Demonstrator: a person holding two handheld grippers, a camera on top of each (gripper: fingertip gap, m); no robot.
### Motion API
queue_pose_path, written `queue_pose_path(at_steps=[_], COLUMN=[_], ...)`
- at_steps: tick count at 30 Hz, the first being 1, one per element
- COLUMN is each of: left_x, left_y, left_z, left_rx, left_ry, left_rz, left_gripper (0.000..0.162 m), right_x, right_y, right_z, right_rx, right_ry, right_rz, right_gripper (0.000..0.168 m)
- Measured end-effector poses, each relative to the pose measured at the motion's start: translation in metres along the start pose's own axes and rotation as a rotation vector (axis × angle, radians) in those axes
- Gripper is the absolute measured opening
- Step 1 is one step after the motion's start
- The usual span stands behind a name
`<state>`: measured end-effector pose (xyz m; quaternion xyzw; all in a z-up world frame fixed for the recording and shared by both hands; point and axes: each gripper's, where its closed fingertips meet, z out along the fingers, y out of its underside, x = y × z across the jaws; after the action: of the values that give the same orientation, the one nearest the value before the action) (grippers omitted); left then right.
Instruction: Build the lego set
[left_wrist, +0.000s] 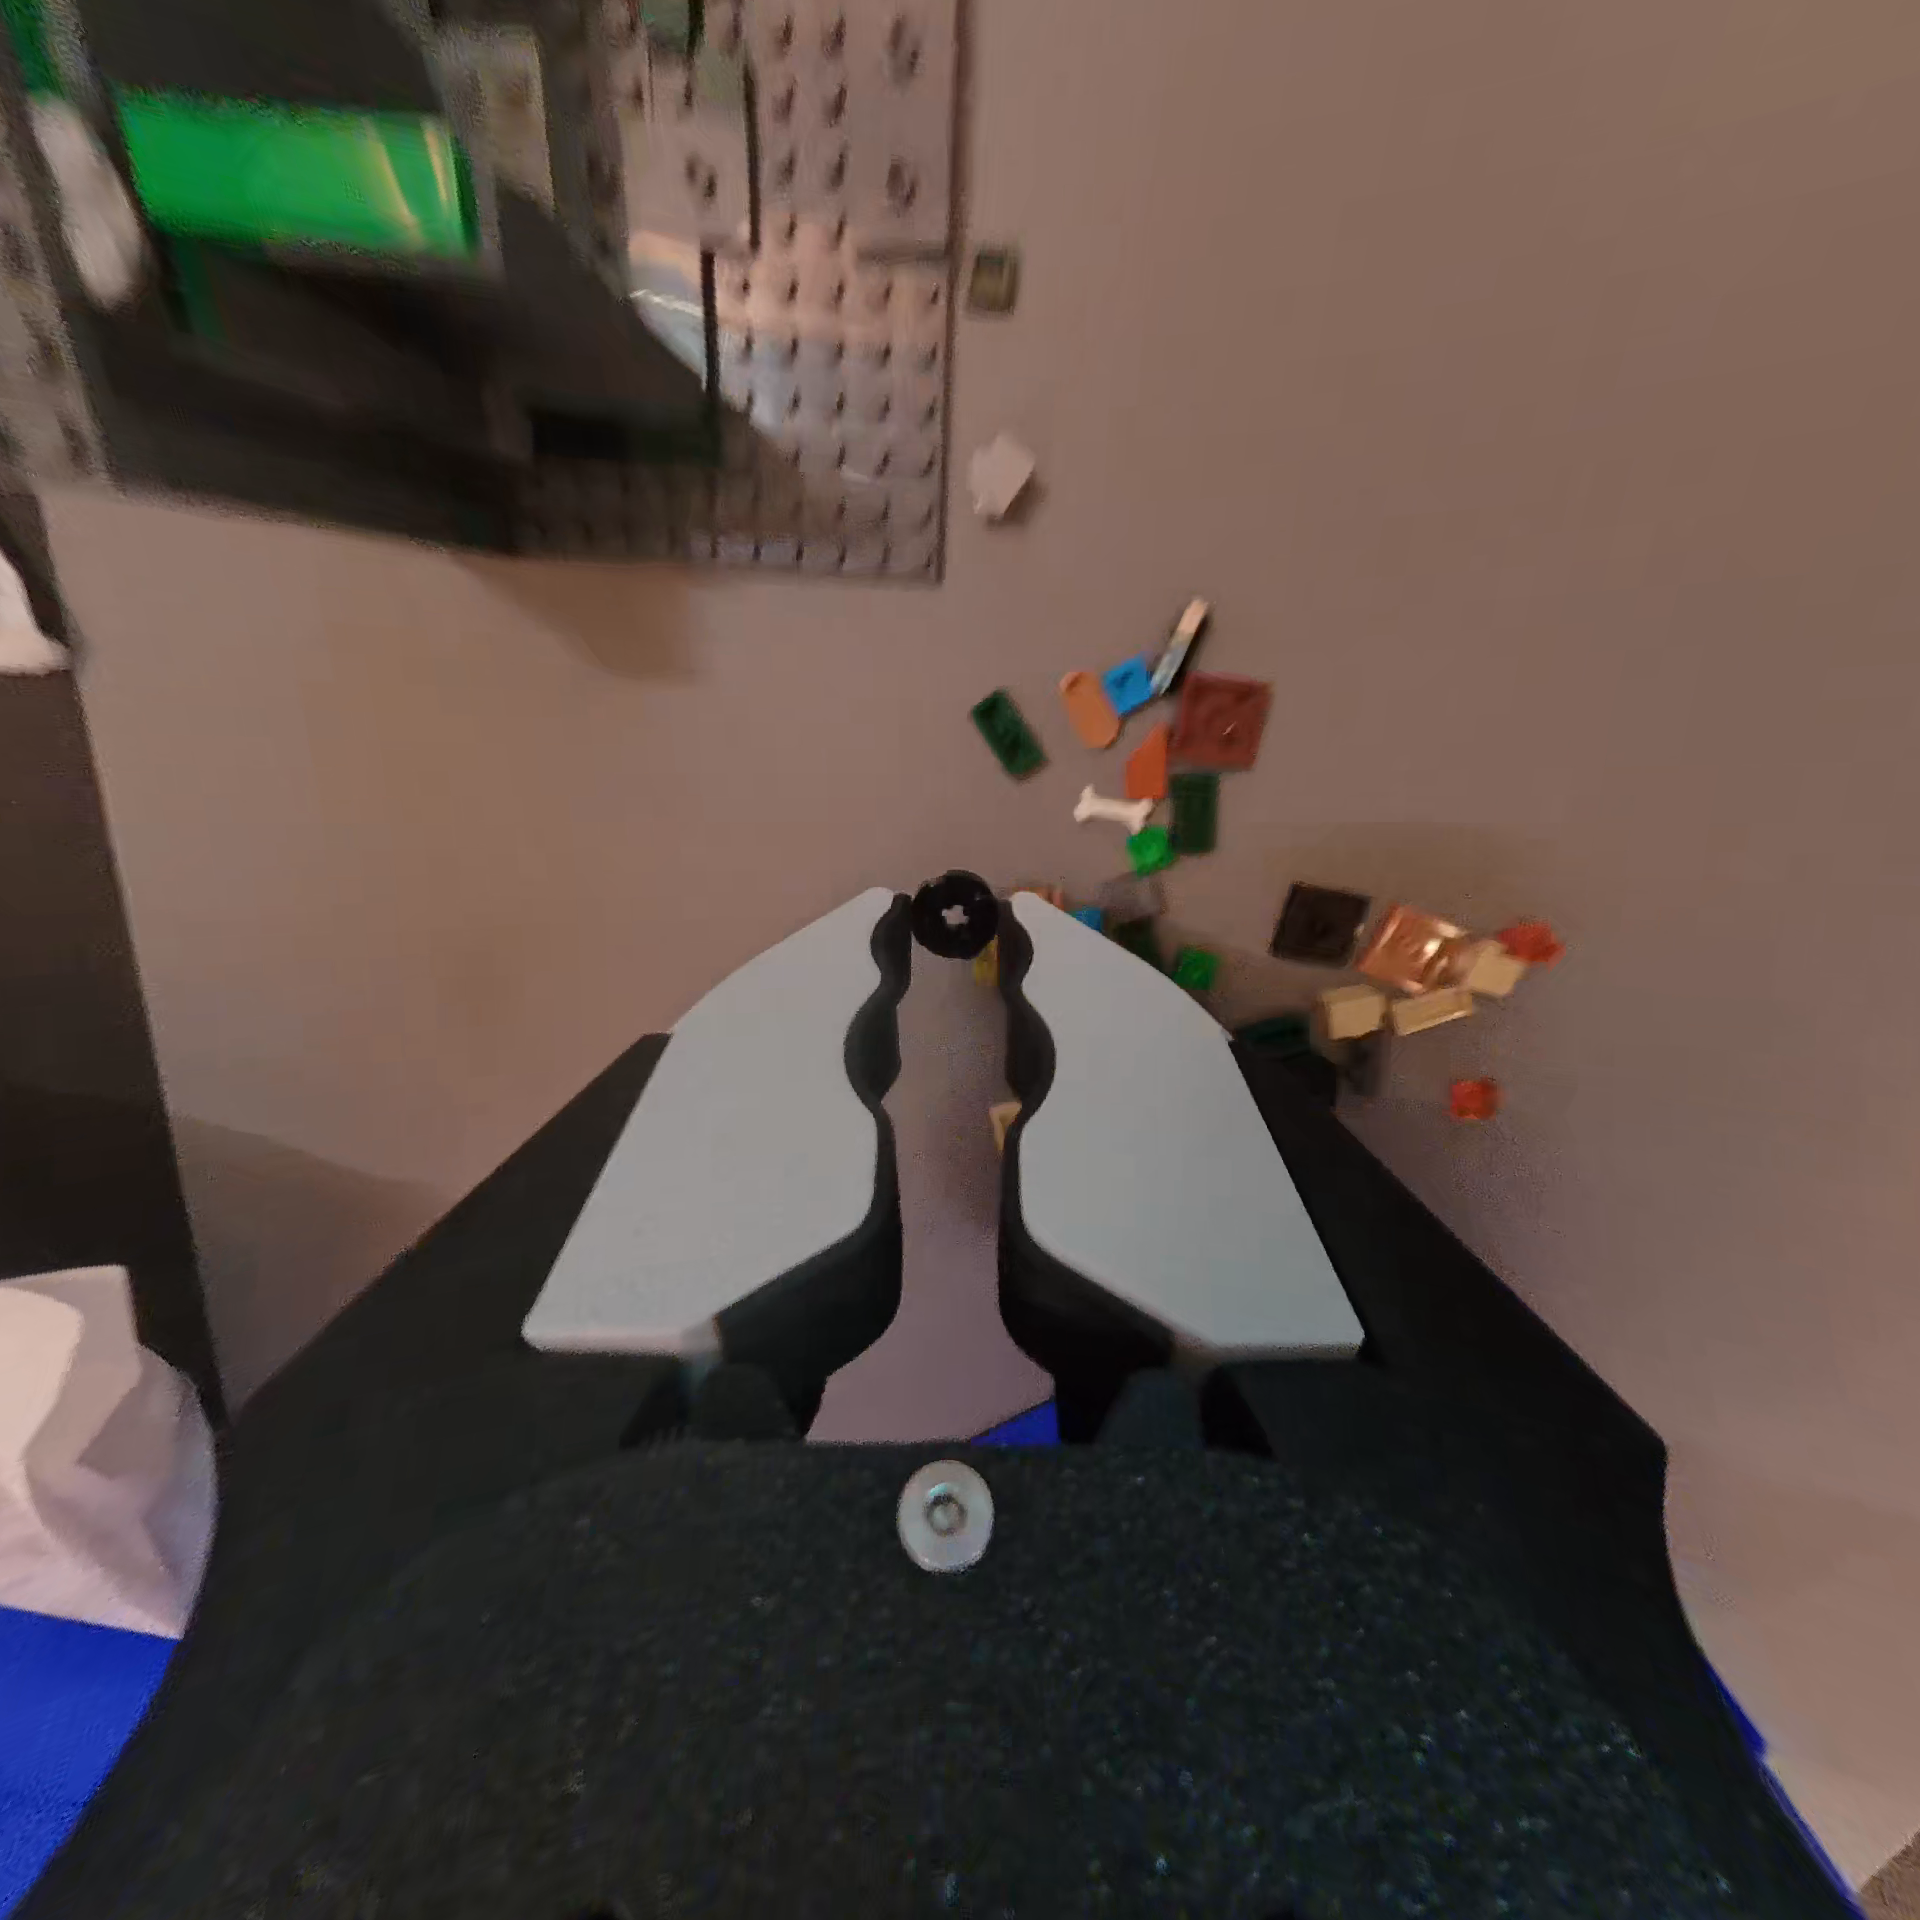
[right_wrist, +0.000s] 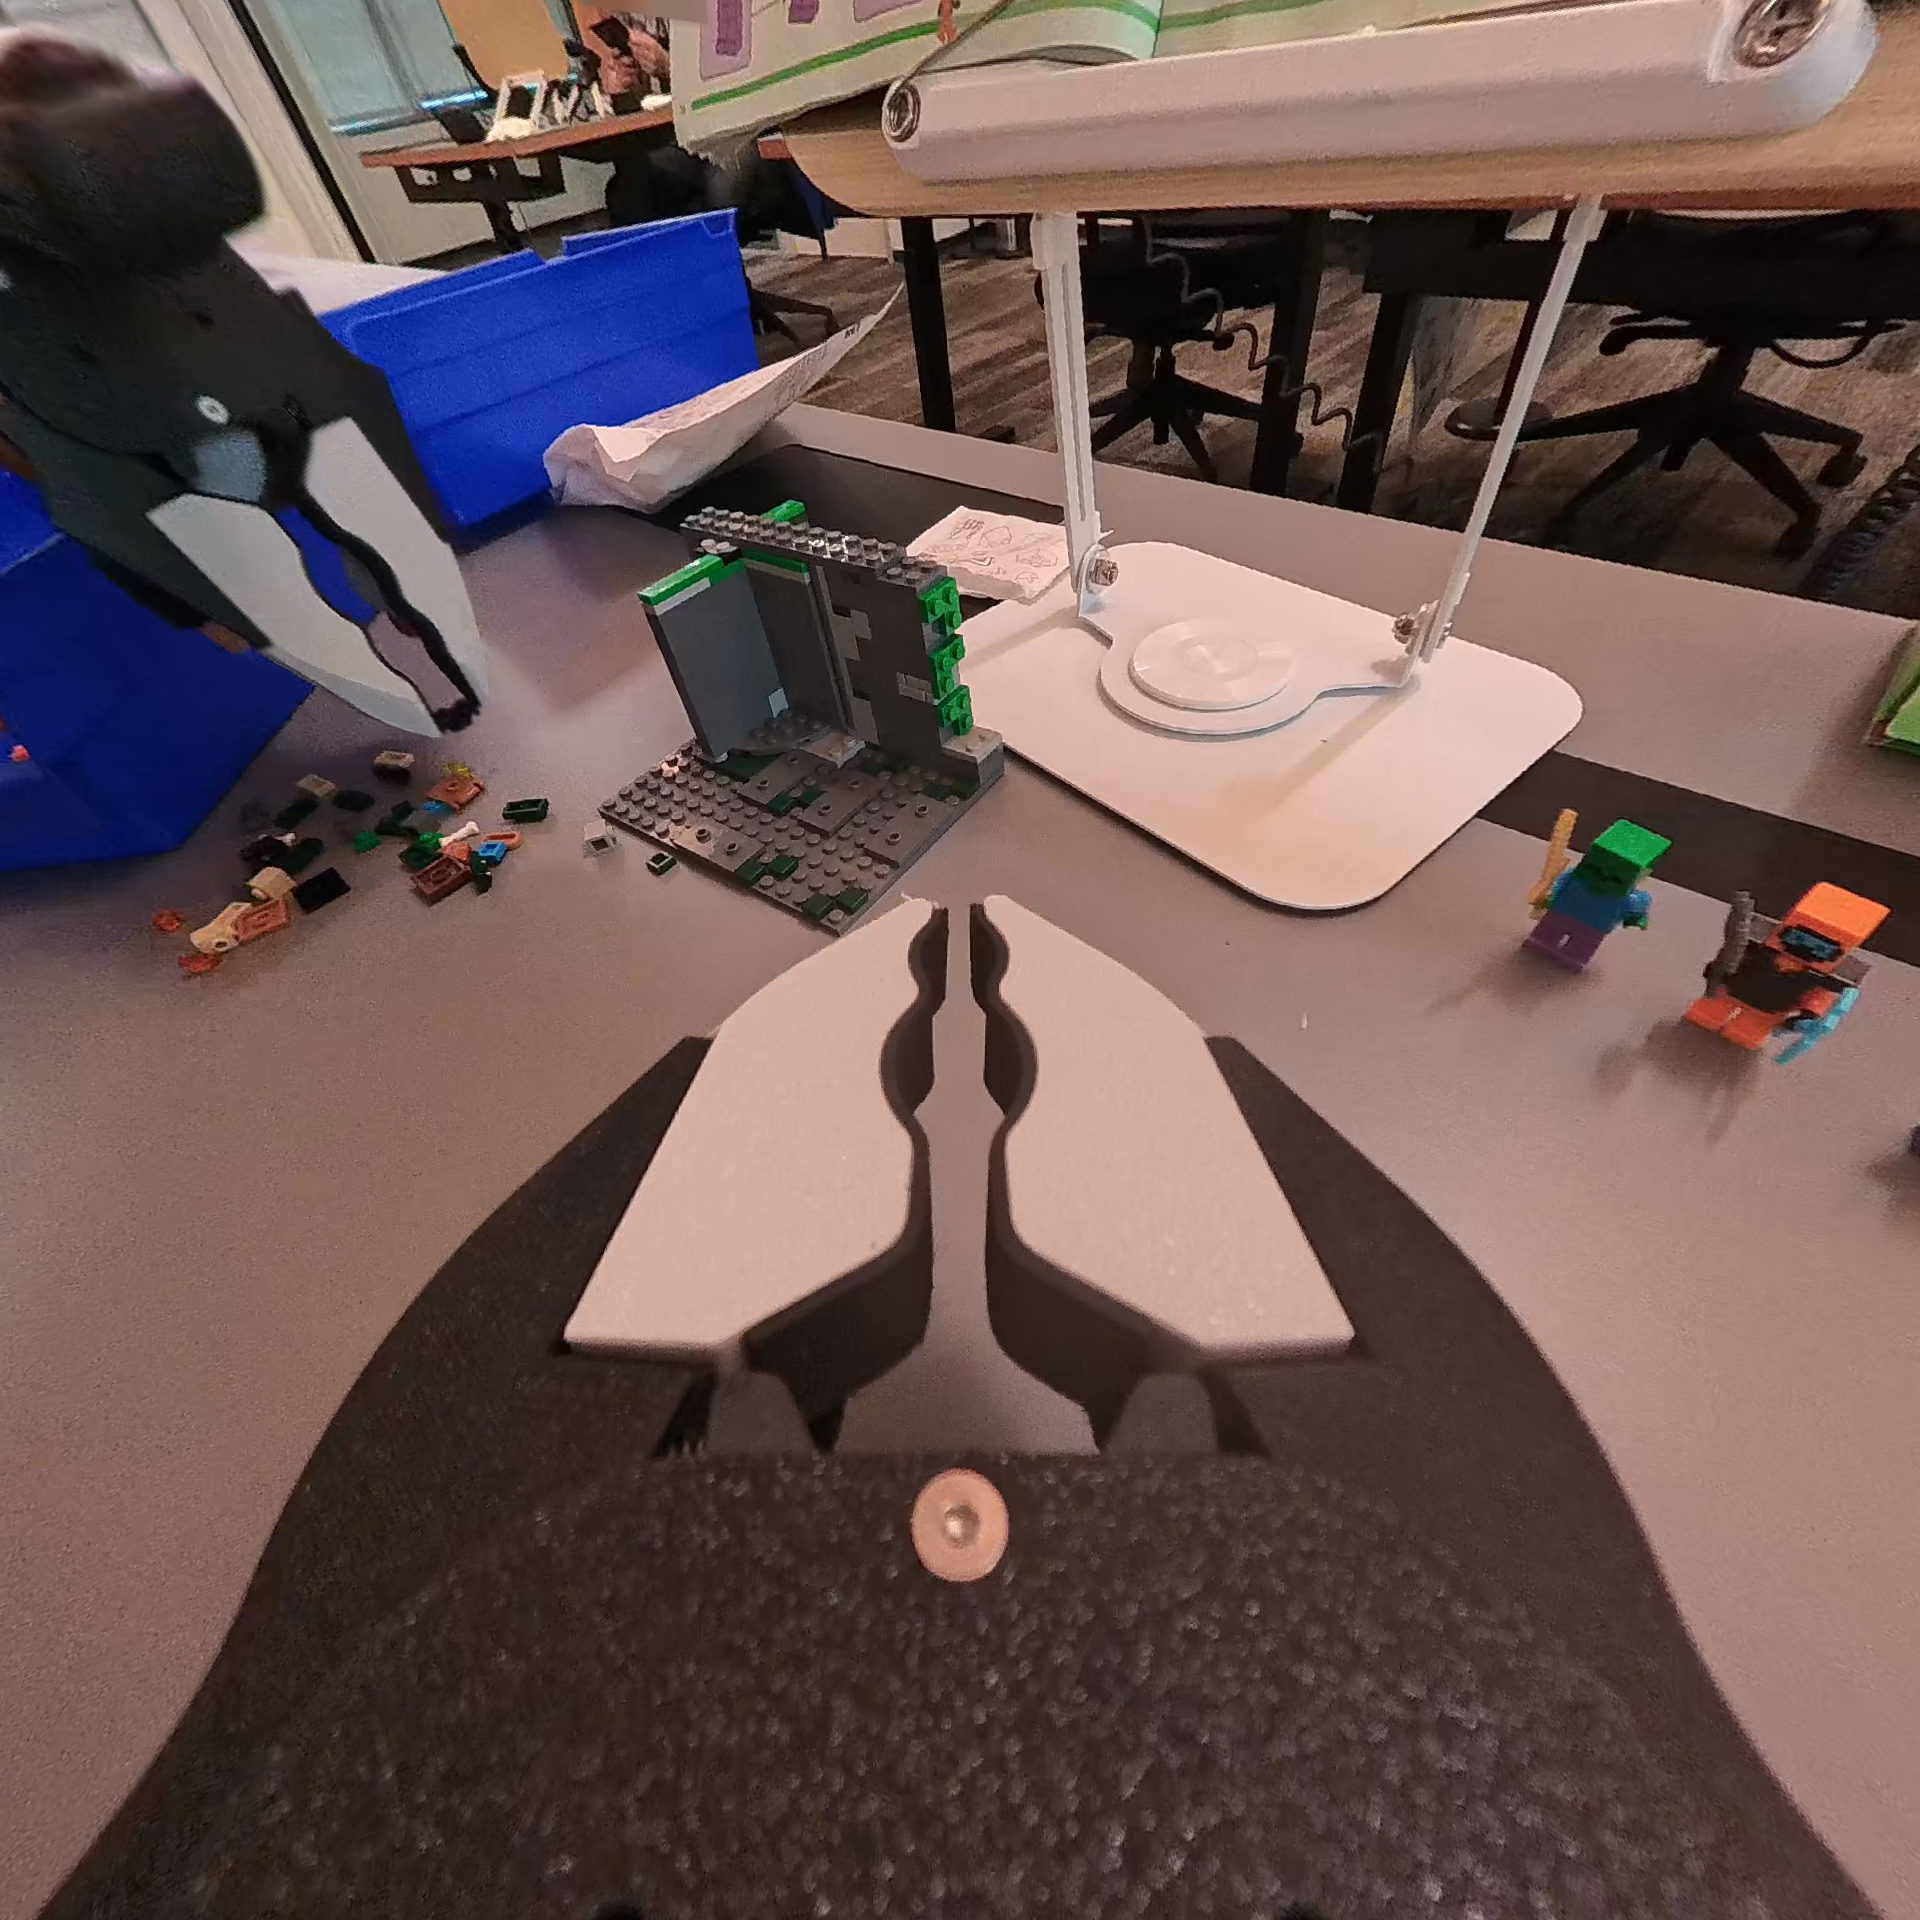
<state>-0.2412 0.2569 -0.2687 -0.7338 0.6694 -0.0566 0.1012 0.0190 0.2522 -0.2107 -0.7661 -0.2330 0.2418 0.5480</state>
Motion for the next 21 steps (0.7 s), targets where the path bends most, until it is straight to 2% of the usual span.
queue_pose_path(at_steps=[4,11,15,21], left_x=[0.023,0.079,0.095,0.107], left_y=[-0.040,-0.110,-0.131,-0.144], left_z=[-0.008,0.025,0.039,0.053], left_rx=[0.026,0.065,0.069,0.073], left_ry=[-0.003,0.092,0.130,0.153], left_rz=[0.044,0.144,0.181,0.171], left_gripper=[0.015,0.016,0.015,0.015], right_x=[-0.002,-0.001,0.002,0.003], right_y=[0.001,-0.004,-0.005,-0.004], right_z=[0.001,-0.002,-0.004,-0.004], right_rx=[-0.002,0.009,0.012,0.012], right_ry=[-0.004,0.006,0.012,0.008], right_rz=[-0.005,-0.017,-0.017,-0.010], right_gripper=[0.003,0.003,0.003,0.003])
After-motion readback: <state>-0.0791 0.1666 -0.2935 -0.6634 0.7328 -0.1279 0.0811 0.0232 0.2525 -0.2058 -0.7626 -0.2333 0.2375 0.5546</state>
